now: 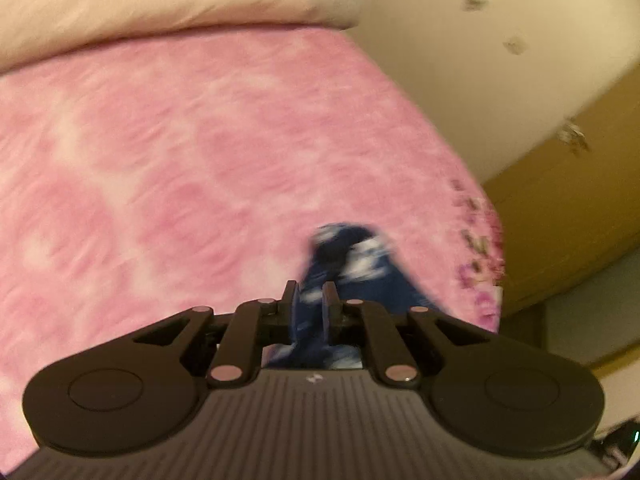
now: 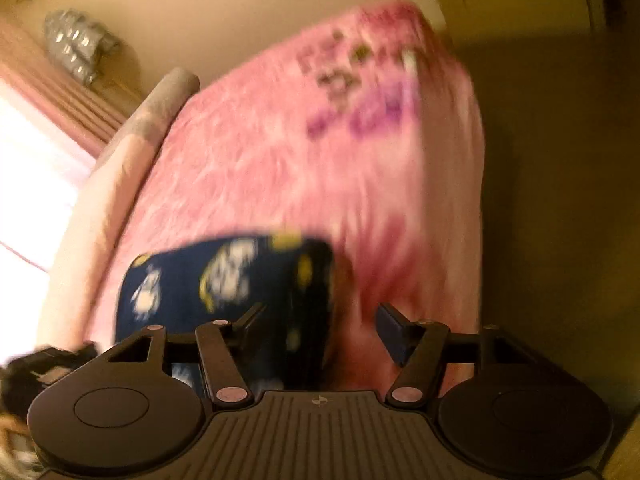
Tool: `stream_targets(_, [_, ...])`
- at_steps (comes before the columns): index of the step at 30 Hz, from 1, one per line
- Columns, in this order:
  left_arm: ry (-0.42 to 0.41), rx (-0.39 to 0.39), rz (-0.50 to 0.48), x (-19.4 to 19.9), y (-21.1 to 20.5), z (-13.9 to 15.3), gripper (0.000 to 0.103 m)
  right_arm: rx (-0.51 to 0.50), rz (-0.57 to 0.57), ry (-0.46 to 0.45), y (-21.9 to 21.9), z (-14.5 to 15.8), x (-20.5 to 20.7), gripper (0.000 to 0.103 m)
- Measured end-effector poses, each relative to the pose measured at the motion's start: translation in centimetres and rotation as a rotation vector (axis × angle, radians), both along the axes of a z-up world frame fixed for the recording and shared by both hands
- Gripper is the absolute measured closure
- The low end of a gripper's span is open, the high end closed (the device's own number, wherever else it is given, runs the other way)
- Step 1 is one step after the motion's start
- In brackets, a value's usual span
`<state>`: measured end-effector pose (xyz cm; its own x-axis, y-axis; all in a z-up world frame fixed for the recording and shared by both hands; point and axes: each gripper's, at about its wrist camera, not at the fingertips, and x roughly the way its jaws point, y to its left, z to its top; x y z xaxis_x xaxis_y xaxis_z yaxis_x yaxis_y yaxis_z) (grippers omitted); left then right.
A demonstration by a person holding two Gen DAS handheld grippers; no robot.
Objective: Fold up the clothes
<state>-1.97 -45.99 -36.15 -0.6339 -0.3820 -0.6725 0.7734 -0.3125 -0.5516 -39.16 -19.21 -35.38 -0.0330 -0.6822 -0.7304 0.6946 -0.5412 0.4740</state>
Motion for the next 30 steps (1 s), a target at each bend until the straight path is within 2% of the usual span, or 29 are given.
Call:
stream_targets(3, [-0.028,-0.083,-0.117,-4.9,0.7,0.5,0.096,-0.04,0.113,0.134,-3.1,1.3,1.0,0.041])
stream_targets(5, [-0.054,-0.103,-0.136,-7.5,0.7,-0.7,0.096,-0.06,0.213,0.229,-5.0,1.0,2.2,0.041])
stream_targets(8, [-0.1,-0.076,-0.065,-9.0,0.0,-3.9,0.094,-0.019,0.323,0.295,-7.1,-1.4,3.2,0.05])
stream_targets(10, [-0.103,-0.044,-0.009,-8.9,-0.3,-5.5,0.082,0.015,0.354,0.252,-7.7,-3.3,2.6,0.05])
stream_targets(11, [-0.105,-0.028,0.018,-8.8,-0.4,-6.3,0.081,0.019,0.366,0.225,-7.7,-3.8,2.1,0.05])
stream_targets(13, [-0.094,-0.025,0.07,-8.0,0.0,-5.6,0.086,0.023,0.404,0.17,-7.9,-3.2,0.8,0.05])
stream_targets(16, [-0.145,-0.044,0.153,-6.4,1.2,-3.0,0.092,0.03,0.456,0.123,-8.6,-1.8,-1.3,0.05])
stream_targets(20, [-0.268,-0.063,0.258,-4.3,5.2,1.4,0.095,0.016,0.585,0.152,-9.9,0.9,-3.0,0.05])
stream_targets(22, [-0.307,-0.059,0.304,-3.8,9.0,2.9,0.095,-0.003,0.683,0.177,-10.6,1.9,-2.7,0.05])
stream_targets(24, [-0.321,-0.017,0.363,-3.9,12.7,3.2,0.095,-0.022,0.795,0.193,-11.2,2.3,-1.7,0.05])
stream_targets(27, [-0.346,0.036,0.432,-3.8,15.0,2.1,0.095,-0.016,0.952,0.229,-11.4,1.6,0.2,0.05])
stream_targets(30, [-0.372,0.09,0.5,-3.8,17.1,1.0,0.097,0.102,1.012,0.291,-11.8,-0.5,1.0,0.05])
